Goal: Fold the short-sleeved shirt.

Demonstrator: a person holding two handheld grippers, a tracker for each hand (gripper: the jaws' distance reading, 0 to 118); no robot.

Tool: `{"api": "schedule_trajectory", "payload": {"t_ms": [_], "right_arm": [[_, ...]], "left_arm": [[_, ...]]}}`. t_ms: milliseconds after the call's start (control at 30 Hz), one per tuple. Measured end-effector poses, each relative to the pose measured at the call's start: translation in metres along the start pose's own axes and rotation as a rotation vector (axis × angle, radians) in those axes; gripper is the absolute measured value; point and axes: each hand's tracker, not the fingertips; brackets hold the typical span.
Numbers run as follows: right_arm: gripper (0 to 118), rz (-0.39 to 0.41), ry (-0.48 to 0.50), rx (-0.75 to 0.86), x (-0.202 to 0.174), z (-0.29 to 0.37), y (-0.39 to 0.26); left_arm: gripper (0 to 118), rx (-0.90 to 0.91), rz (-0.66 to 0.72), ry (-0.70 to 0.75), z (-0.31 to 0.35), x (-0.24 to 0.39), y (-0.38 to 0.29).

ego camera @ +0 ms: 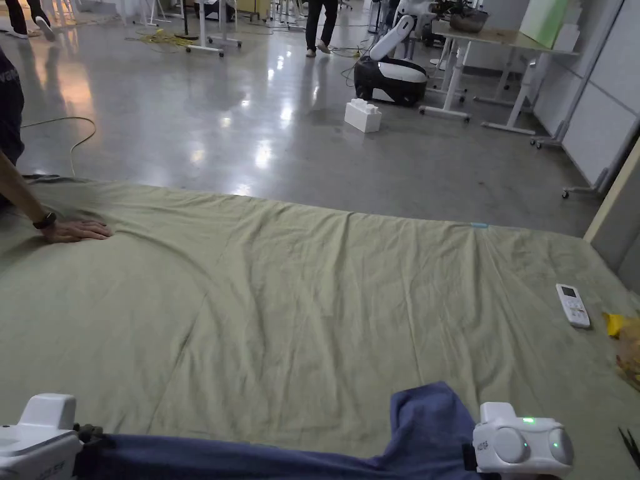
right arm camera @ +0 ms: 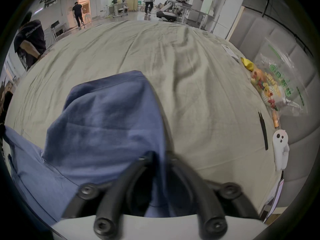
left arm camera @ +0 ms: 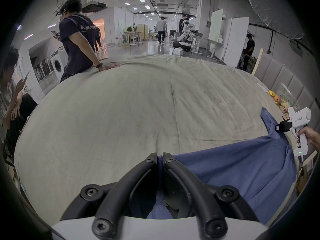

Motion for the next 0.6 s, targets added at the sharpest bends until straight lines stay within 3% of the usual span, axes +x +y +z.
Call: {"api": "schedule_trajectory", "payload": {"t_ms": [200, 600], "right_arm": [[1, -0.063, 0.021, 0.064, 0.008, -0.002, -0.005], [1, -0.061, 0.096, 0.314, 0.03, 0.14, -0.061]], "left_arm": [[6, 0.001, 0.014, -0.001, 0.004, 0.002, -0.005], [6, 0.069, 0.004, -0.04, 0.059, -0.008, -0.012]]}}
